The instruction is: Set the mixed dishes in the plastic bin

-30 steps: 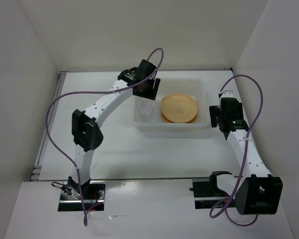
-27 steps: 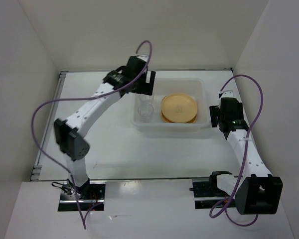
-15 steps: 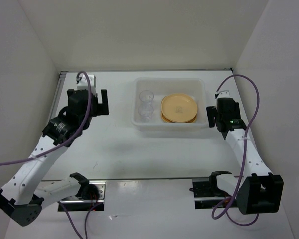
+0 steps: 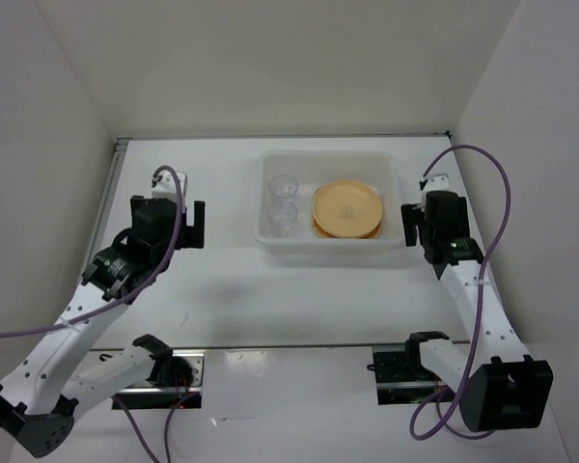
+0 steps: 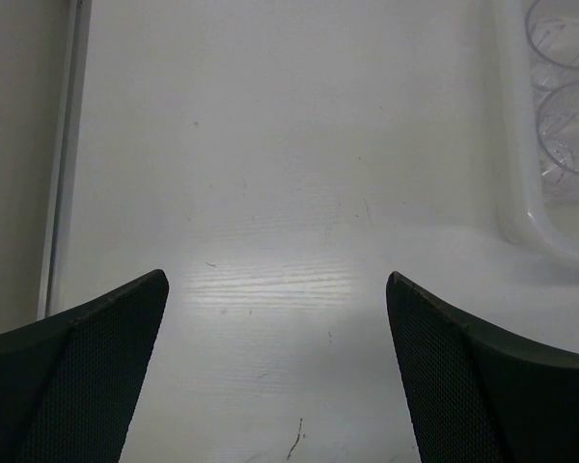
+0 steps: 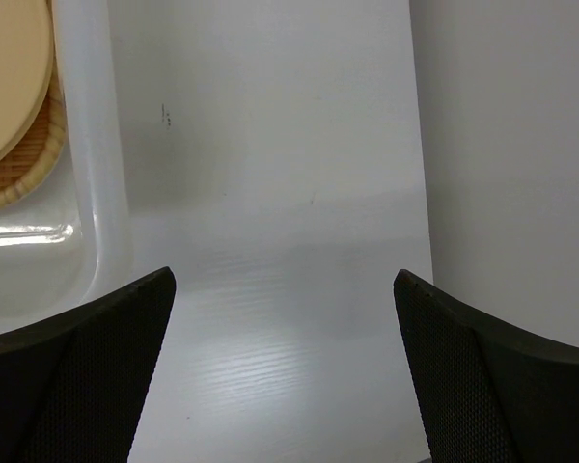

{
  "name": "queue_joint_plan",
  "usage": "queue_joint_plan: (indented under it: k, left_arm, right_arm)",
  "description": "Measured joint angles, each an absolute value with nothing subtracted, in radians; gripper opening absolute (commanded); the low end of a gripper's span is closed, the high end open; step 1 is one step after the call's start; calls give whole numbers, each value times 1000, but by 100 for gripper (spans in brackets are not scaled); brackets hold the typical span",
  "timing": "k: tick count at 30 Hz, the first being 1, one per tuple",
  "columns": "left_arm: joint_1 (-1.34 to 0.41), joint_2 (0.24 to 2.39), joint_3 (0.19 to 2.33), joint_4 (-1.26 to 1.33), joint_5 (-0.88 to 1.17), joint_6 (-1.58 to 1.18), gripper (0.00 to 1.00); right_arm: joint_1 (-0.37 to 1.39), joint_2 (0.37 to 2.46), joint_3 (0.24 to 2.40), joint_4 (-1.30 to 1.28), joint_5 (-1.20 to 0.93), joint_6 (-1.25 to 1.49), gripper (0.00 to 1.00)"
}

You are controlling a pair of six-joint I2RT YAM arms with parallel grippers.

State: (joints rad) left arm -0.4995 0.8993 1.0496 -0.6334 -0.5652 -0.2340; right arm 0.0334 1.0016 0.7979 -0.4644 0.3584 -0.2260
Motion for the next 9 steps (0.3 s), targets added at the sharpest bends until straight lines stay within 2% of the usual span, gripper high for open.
queue_joint_plan:
  k: [9]
  left_arm:
    - [-494,567,1003,-628,-496,-232,100]
  right_arm:
    - [35,828,792,-466,267,-264,98]
